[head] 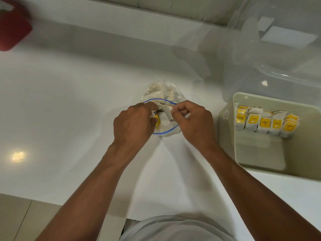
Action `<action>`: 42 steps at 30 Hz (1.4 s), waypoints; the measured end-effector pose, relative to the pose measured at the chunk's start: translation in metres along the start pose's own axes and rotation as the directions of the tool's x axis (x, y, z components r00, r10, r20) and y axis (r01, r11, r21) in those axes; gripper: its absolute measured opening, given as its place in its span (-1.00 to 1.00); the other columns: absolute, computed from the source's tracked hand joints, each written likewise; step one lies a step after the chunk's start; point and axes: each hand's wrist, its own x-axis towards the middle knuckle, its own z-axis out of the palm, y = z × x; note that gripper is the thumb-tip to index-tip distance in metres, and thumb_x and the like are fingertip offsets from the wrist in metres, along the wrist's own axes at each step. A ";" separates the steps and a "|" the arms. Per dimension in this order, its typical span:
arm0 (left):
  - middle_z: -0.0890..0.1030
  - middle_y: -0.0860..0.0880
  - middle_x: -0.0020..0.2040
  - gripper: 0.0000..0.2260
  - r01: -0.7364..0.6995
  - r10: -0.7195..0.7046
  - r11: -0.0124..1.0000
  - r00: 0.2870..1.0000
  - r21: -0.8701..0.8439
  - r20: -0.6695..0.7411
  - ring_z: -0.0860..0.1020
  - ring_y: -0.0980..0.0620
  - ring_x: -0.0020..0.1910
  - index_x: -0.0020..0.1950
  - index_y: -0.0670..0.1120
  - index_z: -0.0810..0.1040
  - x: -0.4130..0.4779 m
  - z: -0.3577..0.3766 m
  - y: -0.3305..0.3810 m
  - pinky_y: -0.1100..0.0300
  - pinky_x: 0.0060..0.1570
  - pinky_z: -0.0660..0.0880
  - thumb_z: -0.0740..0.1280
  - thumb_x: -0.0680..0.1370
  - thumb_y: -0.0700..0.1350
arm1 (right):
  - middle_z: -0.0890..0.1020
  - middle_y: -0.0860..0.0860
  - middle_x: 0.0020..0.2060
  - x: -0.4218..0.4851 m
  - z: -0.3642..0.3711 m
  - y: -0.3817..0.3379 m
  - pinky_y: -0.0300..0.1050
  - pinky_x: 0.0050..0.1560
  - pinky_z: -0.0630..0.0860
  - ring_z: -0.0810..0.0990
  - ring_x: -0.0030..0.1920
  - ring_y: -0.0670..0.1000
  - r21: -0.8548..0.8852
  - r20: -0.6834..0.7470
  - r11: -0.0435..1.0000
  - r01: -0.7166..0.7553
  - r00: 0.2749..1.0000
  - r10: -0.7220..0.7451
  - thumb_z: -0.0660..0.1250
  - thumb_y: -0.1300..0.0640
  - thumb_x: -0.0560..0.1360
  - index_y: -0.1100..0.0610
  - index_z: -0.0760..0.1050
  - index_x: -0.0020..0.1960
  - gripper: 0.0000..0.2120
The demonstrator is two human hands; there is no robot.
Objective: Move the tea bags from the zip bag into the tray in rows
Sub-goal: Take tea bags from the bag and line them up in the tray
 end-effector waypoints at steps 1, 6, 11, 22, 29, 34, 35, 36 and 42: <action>0.62 0.12 0.14 -0.73 -0.007 0.007 1.000 1.000 0.010 0.005 0.59 -0.06 0.08 0.25 0.20 0.53 0.000 -0.001 0.002 0.14 -0.13 0.41 0.34 0.56 0.04 | 0.61 -0.20 -0.30 0.001 -0.003 -0.001 -0.20 -0.15 0.47 0.57 -0.20 -0.16 0.050 0.013 0.999 -0.020 1.000 0.019 0.38 -0.03 0.50 -0.05 0.64 -0.10 -0.90; 0.64 0.15 0.09 -0.72 -0.044 0.038 0.979 0.999 -0.201 -0.033 0.60 -0.03 0.04 0.24 0.21 0.55 0.003 -0.010 0.008 0.13 -0.12 0.49 0.37 0.54 -0.02 | 0.63 -0.23 -0.26 0.005 -0.016 -0.006 -0.17 -0.14 0.47 0.54 -0.28 -0.16 0.292 0.137 0.948 -0.128 0.986 0.091 0.40 0.01 0.49 -0.10 0.63 -0.15 -0.94; 0.64 0.23 0.07 -0.66 -0.131 0.141 0.894 0.990 -0.429 -0.008 0.61 0.09 0.02 0.23 0.26 0.55 0.009 -0.014 0.007 0.01 -0.02 0.57 0.40 0.50 -0.04 | 0.61 -0.18 -0.35 0.011 -0.029 -0.007 -0.14 -0.20 0.47 0.55 -0.37 -0.12 0.316 0.233 0.945 -0.081 0.972 0.006 0.40 0.06 0.52 -0.07 0.63 -0.13 -0.93; 0.64 0.14 -0.19 -0.96 -0.079 0.114 0.819 0.993 -0.569 0.026 0.53 0.31 -0.31 -0.10 0.07 0.64 0.028 -0.035 0.008 0.17 -0.17 0.49 0.47 0.50 -0.02 | 0.67 -0.10 -0.30 0.016 -0.040 -0.015 -0.10 -0.27 0.52 0.56 -0.42 -0.11 0.372 0.130 0.925 -0.076 0.991 0.029 0.34 0.05 0.53 -0.02 0.68 -0.04 -0.87; 0.64 0.11 -0.18 -0.92 -0.018 0.050 0.851 0.998 -0.526 0.046 0.53 0.18 -0.44 -0.07 0.09 0.60 0.028 -0.019 -0.002 0.04 -0.21 0.56 0.46 0.50 0.01 | 0.62 -0.06 -0.23 0.000 0.000 -0.005 -0.11 -0.20 0.47 0.60 -0.13 0.12 -0.402 0.314 0.884 0.237 0.943 -0.110 0.24 -0.07 0.50 -0.10 0.60 -0.05 -0.82; 0.66 0.16 -0.17 -0.93 0.023 0.003 0.870 0.999 -0.493 0.051 0.52 0.14 -0.37 -0.08 0.14 0.58 0.027 -0.013 -0.007 -0.04 -0.18 0.59 0.45 0.50 0.05 | 0.63 -0.02 -0.07 0.000 0.011 -0.006 -0.15 -0.21 0.34 0.61 -0.06 0.10 -0.607 0.323 0.740 0.291 0.940 -0.106 0.25 -0.11 0.54 -0.09 0.59 0.11 -0.77; 0.66 0.16 -0.16 -0.93 0.024 0.003 0.869 0.999 -0.494 0.055 0.52 0.13 -0.36 -0.08 0.14 0.58 0.027 -0.013 -0.008 -0.05 -0.17 0.59 0.45 0.50 0.05 | 0.63 -0.02 -0.04 0.001 0.010 -0.007 -0.15 -0.19 0.33 0.61 -0.04 0.10 -0.614 0.326 0.734 0.290 0.940 -0.098 0.27 -0.12 0.54 -0.09 0.58 0.13 -0.76; 0.66 0.16 -0.15 -0.92 0.021 0.008 0.869 0.998 -0.494 0.057 0.52 0.13 -0.36 -0.08 0.14 0.57 0.027 -0.013 -0.008 -0.05 -0.17 0.59 0.45 0.50 0.05 | 0.63 -0.01 -0.02 0.003 0.010 -0.008 -0.14 -0.18 0.32 0.61 -0.02 0.10 -0.627 0.326 0.723 0.289 0.941 -0.093 0.29 -0.13 0.53 -0.09 0.56 0.15 -0.76; 0.66 0.16 -0.15 -0.91 0.018 0.021 0.869 0.997 -0.495 0.075 0.51 0.16 -0.37 -0.11 0.19 0.55 0.024 -0.013 -0.003 -0.05 -0.18 0.59 0.45 0.50 0.04 | 0.63 -0.01 -0.03 0.003 0.017 -0.005 -0.14 -0.19 0.31 0.62 -0.01 0.08 -0.668 0.277 0.707 0.232 0.959 -0.053 0.31 -0.16 0.53 -0.06 0.54 0.13 -0.74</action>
